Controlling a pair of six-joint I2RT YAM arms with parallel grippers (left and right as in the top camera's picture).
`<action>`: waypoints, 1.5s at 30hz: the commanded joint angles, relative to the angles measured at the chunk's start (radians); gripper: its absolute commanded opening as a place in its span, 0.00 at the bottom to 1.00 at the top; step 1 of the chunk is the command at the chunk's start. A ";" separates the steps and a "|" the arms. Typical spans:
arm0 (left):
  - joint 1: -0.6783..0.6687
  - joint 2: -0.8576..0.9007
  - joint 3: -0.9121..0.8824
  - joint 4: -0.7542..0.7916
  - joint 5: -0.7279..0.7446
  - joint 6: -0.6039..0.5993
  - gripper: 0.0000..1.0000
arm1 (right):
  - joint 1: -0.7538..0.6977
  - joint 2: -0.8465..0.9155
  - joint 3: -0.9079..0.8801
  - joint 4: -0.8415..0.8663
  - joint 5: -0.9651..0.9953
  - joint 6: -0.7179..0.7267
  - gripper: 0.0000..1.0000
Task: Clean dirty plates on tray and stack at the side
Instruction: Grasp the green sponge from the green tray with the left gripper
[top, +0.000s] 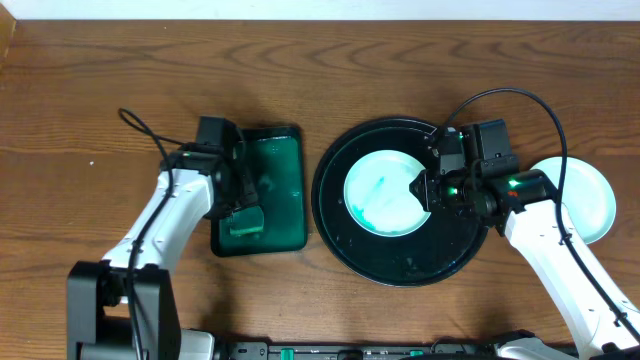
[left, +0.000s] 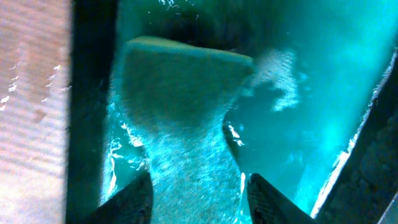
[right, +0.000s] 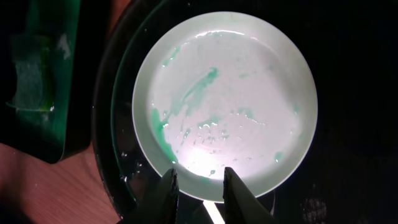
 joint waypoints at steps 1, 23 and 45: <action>-0.058 0.066 -0.031 0.014 -0.040 0.019 0.51 | 0.015 0.005 -0.002 -0.002 0.017 0.006 0.22; -0.092 0.044 0.002 -0.060 -0.113 0.004 0.53 | 0.015 0.005 -0.002 -0.002 0.021 0.006 0.21; -0.092 -0.122 0.083 -0.098 -0.065 0.035 0.07 | -0.100 0.214 -0.002 0.025 0.043 -0.027 0.36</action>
